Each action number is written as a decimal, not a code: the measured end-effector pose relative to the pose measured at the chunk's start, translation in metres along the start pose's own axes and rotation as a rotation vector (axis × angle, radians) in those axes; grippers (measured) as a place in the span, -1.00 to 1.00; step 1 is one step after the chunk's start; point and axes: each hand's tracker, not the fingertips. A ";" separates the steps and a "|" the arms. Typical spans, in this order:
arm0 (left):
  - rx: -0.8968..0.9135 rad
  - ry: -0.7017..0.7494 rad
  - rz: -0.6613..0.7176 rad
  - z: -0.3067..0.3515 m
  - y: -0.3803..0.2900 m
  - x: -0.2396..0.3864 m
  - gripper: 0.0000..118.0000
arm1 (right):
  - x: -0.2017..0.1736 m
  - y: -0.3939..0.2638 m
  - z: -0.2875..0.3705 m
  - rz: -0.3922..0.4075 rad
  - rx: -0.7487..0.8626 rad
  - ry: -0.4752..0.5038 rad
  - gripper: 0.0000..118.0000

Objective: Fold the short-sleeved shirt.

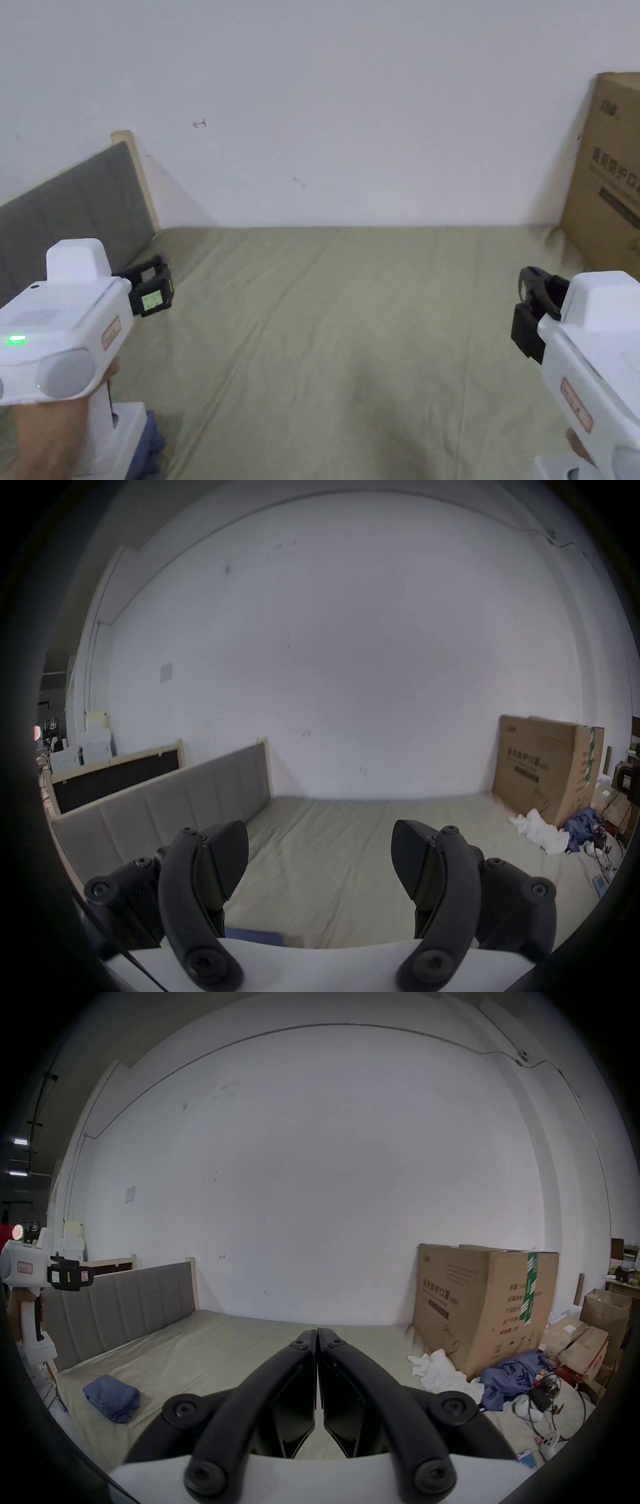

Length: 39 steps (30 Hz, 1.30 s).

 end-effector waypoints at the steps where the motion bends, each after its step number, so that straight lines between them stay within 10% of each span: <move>1: 0.024 -0.004 0.010 0.007 0.001 0.010 0.53 | 0.004 0.002 0.005 0.002 0.005 -0.003 -1.00; 12: 0.170 -0.103 0.027 0.059 -0.028 0.100 0.30 | 0.048 -0.017 0.033 0.022 0.033 -0.088 -1.00; 18: 0.190 -0.174 0.014 0.068 -0.056 0.121 -0.99 | 0.055 -0.025 0.037 0.011 0.040 -0.117 -1.00; 39: 0.168 -0.205 -0.022 0.067 -0.059 0.129 -1.00 | 0.043 -0.022 0.047 0.019 0.039 -0.121 -1.00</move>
